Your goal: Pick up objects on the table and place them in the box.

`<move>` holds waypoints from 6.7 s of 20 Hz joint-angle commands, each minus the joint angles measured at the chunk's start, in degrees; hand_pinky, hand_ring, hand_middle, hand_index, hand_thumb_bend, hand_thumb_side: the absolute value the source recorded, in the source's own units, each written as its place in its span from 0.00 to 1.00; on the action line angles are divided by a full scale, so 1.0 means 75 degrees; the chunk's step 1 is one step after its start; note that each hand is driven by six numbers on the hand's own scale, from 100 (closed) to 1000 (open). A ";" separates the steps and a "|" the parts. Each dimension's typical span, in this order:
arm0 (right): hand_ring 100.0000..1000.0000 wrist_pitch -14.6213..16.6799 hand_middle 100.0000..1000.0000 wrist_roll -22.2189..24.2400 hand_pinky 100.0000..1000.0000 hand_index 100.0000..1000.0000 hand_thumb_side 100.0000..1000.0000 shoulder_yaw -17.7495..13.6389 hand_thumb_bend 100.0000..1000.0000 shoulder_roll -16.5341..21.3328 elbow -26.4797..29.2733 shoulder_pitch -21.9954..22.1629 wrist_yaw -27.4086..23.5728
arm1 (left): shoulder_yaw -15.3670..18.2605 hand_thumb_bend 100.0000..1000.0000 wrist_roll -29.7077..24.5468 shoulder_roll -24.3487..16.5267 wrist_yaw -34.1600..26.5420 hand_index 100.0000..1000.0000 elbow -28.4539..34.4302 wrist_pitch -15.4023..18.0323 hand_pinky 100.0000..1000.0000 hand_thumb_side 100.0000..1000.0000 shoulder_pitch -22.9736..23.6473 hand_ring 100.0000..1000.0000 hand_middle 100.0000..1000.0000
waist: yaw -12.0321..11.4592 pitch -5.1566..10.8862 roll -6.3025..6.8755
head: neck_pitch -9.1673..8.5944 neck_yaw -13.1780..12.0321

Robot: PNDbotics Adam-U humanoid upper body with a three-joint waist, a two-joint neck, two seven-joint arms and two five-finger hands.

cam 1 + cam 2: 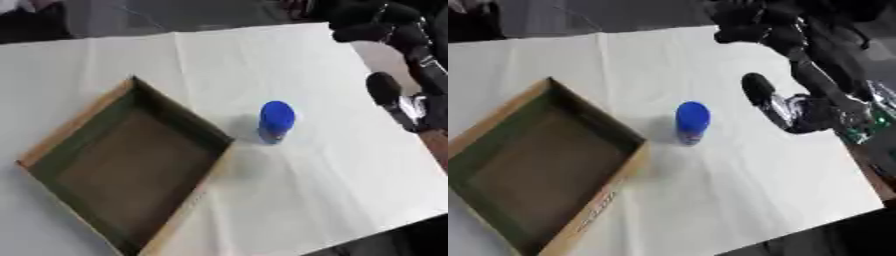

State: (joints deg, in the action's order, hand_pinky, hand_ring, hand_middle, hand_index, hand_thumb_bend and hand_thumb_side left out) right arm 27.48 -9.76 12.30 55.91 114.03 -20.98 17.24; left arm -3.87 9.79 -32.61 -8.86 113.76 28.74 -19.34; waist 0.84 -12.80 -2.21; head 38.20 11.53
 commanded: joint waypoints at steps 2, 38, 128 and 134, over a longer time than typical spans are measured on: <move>0.76 -0.0087 0.82 0.0210 0.65 0.82 0.99 -0.0094 0.05 0.0060 0.0074 -0.0157 -0.0143 | 0.0024 0.00 -0.0052 -0.0074 -0.0049 0.86 0.0110 -0.0007 0.55 0.79 -0.0152 0.74 0.97 | -0.0030 0.0083 0.0020 | -0.0291 0.0035; 0.79 -0.1450 0.84 0.0088 0.71 0.82 0.88 0.0973 0.13 -0.1490 -0.0424 -0.1562 0.1711 | -0.0045 0.00 -0.0195 0.0080 -0.0192 0.86 0.0110 0.0019 0.55 0.79 -0.0394 0.74 0.97 | -0.0195 0.0015 0.0169 | -0.0450 0.0536; 0.80 -0.0801 0.86 -0.0225 0.75 0.84 0.99 0.1180 0.05 -0.1980 -0.3507 -0.1643 0.3929 | -0.0156 0.00 -0.0439 0.0387 -0.0308 0.86 0.0110 -0.0001 0.54 0.79 -0.0841 0.74 0.97 | -0.0411 -0.0414 0.0443 | -0.1127 0.0574; 0.81 -0.0768 0.86 -0.0173 0.75 0.84 0.99 0.1223 0.05 -0.2020 -0.3537 -0.1662 0.3999 | -0.0160 0.00 -0.0466 0.0390 -0.0328 0.86 0.0110 -0.0001 0.54 0.78 -0.0865 0.74 0.97 | -0.0428 -0.0422 0.0441 | -0.1136 0.0567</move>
State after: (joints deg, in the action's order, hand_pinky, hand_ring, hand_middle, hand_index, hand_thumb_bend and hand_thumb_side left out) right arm 21.56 -11.14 21.75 40.23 87.02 -32.65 47.00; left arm -5.31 6.42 -29.08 -11.09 113.77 28.67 -25.08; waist -2.31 -16.87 1.06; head 30.46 15.68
